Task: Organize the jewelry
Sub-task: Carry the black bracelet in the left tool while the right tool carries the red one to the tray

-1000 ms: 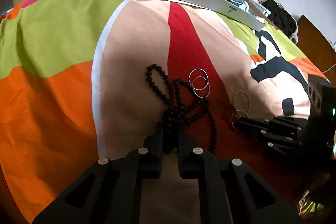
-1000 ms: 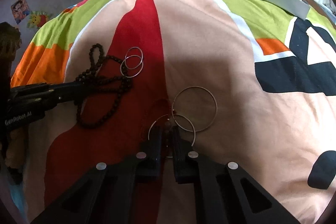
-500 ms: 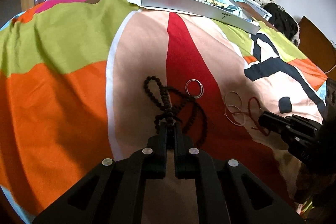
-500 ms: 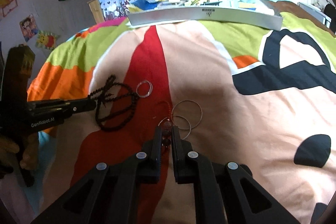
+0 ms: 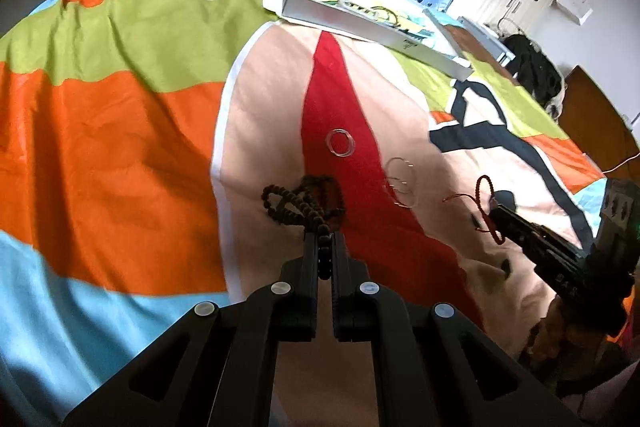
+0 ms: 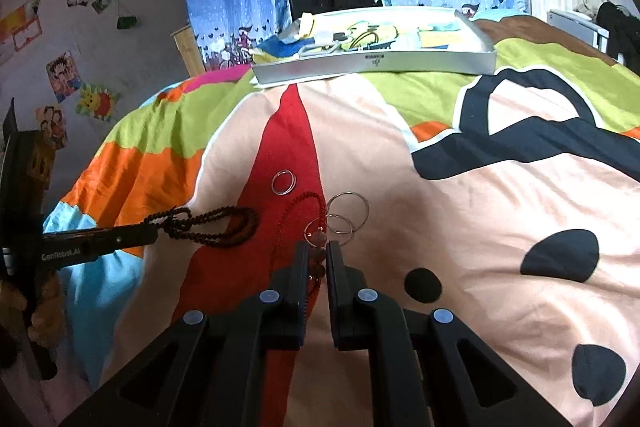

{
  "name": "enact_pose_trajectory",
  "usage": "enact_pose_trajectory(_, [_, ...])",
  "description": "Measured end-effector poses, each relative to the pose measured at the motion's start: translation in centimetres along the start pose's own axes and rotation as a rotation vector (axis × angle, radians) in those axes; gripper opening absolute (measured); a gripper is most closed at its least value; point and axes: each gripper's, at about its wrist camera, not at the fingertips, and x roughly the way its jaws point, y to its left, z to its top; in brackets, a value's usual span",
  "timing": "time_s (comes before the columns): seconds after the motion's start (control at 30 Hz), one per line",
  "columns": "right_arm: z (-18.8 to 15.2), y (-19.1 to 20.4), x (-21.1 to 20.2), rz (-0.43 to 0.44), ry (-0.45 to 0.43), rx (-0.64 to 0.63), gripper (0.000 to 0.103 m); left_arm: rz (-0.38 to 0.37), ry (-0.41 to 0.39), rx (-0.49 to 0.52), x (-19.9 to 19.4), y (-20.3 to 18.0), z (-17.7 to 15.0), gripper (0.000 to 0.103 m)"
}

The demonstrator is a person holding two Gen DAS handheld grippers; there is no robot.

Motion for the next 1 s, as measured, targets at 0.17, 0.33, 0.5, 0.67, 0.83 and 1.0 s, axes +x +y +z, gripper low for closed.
enact_pose_trajectory(0.17, [0.0,-0.3,-1.9,-0.003,-0.034,-0.002,0.008,-0.010,-0.025,0.027,-1.8,-1.7,0.6,0.003])
enact_pose_trajectory(0.33, [0.3,-0.5,-3.2,-0.003,-0.067,-0.014,0.008,-0.001,-0.064,0.091,-4.1,-3.7,2.9,0.003])
enact_pose_trajectory(0.5, [1.0,-0.5,-4.2,-0.001,-0.100,-0.027,0.008,-0.031,-0.110,0.139,-5.7,-5.8,6.0,0.003])
enact_pose_trajectory(0.67, [2.2,-1.0,-4.7,-0.003,-0.126,-0.035,0.008,-0.051,-0.143,0.170,-6.1,-7.2,8.8,0.003])
enact_pose_trajectory(0.83, [4.9,-2.3,-5.1,-0.012,-0.158,-0.049,0.008,-0.048,-0.164,0.213,-5.3,-8.9,12.0,0.003])
enact_pose_trajectory(1.0, [9.5,-4.8,-4.9,-0.017,-0.169,-0.071,0.008,-0.057,-0.155,0.218,-2.9,-10.4,15.9,0.003])
